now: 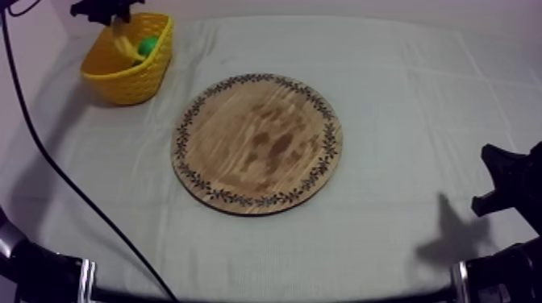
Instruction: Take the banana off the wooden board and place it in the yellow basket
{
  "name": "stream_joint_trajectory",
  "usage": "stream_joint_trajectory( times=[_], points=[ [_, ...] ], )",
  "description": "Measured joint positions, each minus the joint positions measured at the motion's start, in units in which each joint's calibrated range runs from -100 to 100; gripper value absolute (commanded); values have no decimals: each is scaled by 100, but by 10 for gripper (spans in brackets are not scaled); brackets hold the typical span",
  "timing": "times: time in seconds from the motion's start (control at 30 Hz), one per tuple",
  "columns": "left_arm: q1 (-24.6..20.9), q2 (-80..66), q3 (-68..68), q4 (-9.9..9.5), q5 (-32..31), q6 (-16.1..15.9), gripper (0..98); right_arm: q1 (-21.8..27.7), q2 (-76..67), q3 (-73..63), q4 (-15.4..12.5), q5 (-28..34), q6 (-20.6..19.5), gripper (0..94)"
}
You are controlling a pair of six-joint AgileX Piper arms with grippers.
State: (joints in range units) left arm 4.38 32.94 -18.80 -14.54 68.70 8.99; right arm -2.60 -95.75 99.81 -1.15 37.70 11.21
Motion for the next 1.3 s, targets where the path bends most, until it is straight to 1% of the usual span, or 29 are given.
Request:
stream_joint_trajectory(
  times=[0.1,0.2,0.3,0.47,0.53,0.77,0.83,0.9,1.0,1.1,1.3],
  points=[
    [-11,-82,25,22,39,79,689,0,0,0,0,0,0,3],
    [-24,-155,85,31,91,107,708,0,0,0,0,0,0,3],
    [-37,-238,133,55,110,113,705,0,0,0,0,0,0,3],
    [-93,-448,273,135,77,31,660,0,0,0,0,0,0,3],
    [-130,-592,361,190,-18,-11,626,0,0,0,0,-7,0,3],
    [-370,-1434,802,610,-521,-342,468,0,0,0,0,-7,0,3],
    [-419,-1784,1017,664,-653,-436,415,0,0,0,0,-7,0,3],
    [-446,-2172,1275,685,-797,-531,348,0,0,0,0,-7,0,3],
    [-454,-2742,1640,745,-913,-645,276,0,0,0,0,-7,0,3],
    [-454,-3344,2006,761,-881,-728,208,0,0,0,0,-7,0,3],
    [-416,-4670,2861,775,-845,-797,71,0,0,0,0,-7,0,3]
  ],
)
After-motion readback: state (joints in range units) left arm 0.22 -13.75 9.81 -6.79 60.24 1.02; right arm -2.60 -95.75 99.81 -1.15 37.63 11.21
